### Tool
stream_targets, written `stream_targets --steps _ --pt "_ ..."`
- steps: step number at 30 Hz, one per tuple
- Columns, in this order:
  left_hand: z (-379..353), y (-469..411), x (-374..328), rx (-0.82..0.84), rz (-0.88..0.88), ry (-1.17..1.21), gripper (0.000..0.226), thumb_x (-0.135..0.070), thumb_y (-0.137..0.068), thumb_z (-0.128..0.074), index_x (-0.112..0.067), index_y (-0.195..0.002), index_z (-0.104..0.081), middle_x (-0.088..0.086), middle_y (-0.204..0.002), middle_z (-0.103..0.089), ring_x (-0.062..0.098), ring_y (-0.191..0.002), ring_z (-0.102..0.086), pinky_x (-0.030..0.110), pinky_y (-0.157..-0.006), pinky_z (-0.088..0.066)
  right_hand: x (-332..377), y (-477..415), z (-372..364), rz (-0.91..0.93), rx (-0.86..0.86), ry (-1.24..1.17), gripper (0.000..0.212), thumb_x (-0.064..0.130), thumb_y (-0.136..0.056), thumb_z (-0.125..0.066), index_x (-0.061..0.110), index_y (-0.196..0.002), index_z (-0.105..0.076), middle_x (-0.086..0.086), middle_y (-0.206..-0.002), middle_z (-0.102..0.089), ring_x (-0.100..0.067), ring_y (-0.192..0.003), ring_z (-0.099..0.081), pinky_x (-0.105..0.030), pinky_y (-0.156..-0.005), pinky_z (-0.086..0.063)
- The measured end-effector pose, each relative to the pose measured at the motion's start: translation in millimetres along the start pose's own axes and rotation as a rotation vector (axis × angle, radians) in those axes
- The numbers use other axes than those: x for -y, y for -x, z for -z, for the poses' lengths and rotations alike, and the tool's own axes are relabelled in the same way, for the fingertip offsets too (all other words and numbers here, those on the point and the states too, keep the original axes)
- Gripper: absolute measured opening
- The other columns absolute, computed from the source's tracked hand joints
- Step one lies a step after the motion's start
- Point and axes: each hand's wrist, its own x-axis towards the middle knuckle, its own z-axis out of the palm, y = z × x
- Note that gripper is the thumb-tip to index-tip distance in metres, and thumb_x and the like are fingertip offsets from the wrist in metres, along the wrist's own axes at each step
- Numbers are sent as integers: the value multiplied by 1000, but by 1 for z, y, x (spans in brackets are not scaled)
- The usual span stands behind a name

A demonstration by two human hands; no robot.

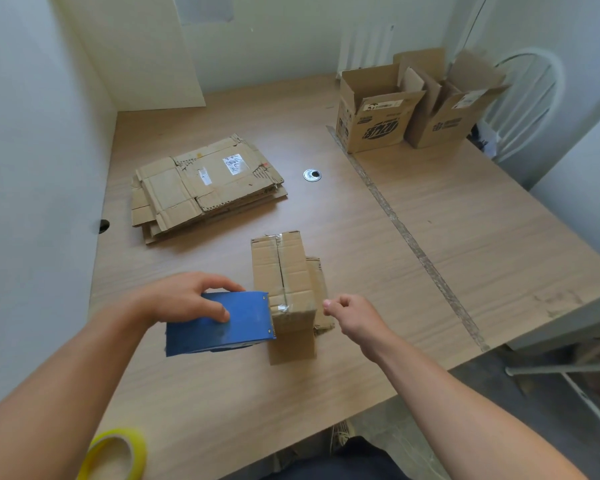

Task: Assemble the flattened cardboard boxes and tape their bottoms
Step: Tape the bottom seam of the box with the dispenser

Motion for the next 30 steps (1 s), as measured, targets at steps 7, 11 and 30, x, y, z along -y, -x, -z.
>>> stream_targets --steps 7,11,30 --pt "-10 -8 8 29 84 17 47 -49 -70 -67 -53 -116 -57 -14 -115 -60 8 -99 -60 27 -79 -46 -2 -9 -10 -81 48 3 30 34 -98 -60 21 -71 -65 7 -75 -59 -7 -71 -50 -22 -58 -36" --pt "-11 -12 5 38 90 -6 50 -49 -68 -64 -53 -117 -56 -12 -117 -59 12 -101 -59 35 -89 -49 -4 -12 -12 -185 108 -29 29 45 -97 -58 21 -88 -71 -5 -112 -66 -23 -104 -56 -31 -73 -43" --pt "-12 -19 12 16 97 -47 41 -33 -85 -71 -54 -116 -55 -10 -114 -60 14 -98 -61 37 -88 -52 -15 2 -19 74 59 -16 24 31 -87 -75 12 -72 -72 8 -99 -63 -6 -95 -61 -23 -79 -45"
